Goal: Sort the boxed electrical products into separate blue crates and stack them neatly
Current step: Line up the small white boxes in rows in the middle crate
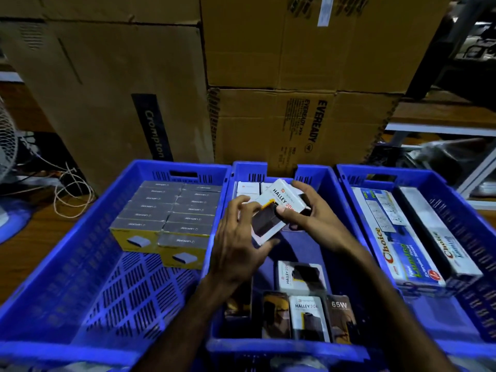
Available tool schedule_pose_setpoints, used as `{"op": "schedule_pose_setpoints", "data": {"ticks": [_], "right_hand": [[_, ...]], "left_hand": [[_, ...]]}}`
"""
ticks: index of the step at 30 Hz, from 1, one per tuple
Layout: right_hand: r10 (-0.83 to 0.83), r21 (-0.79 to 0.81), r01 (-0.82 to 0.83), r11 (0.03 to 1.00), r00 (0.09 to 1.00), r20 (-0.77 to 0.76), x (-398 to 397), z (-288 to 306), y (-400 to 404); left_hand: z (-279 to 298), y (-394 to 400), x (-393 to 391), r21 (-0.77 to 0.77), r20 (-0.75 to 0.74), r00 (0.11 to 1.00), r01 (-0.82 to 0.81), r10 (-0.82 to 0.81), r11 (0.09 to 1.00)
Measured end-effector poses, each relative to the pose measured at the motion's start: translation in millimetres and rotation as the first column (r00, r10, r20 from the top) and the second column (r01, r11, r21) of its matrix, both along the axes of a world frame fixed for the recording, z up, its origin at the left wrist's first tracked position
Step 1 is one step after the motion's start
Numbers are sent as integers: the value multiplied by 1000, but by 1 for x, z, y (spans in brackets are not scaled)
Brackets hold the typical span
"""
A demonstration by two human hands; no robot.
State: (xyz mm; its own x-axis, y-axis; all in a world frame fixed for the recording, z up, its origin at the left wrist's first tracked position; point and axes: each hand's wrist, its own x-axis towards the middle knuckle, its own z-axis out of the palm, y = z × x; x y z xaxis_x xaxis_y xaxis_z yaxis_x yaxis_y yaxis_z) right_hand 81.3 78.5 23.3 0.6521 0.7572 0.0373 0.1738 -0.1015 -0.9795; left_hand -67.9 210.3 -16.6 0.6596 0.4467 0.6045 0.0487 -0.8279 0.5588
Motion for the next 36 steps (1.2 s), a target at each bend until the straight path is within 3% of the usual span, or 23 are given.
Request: {"op": "schedule_pose_setpoints", "data": {"ticks": [3, 14, 18, 21, 25, 31, 36], "right_hand": [[164, -62, -165, 984, 986, -20, 15, 9, -1], [378, -277, -331, 902, 916, 133, 30, 12, 10], [350, -406, -207, 890, 881, 319, 34, -3, 14], [320, -494, -72, 866, 840, 438, 32, -15, 19], [250, -509, 45, 860, 831, 497, 32, -41, 43], [153, -535, 134, 834, 875, 458, 37, -78, 90], [116, -483, 179, 857, 846, 520, 29, -89, 106]], "left_hand": [[0, 3, -1, -168, -15, 999, 25, -28, 985], [-3, 13, 2, -215, -208, 978, -44, -2, 976], [-11, 20, 3, -99, -294, 955, -80, 47, 992], [-14, 23, 4, -111, -321, 946, -78, 38, 991], [-15, 26, 4, -218, -252, 966, -119, 62, 969], [-7, 28, 2, -362, -143, 986, -133, 86, 923], [-8, 29, 2, -373, -120, 987, -146, 108, 916]]}}
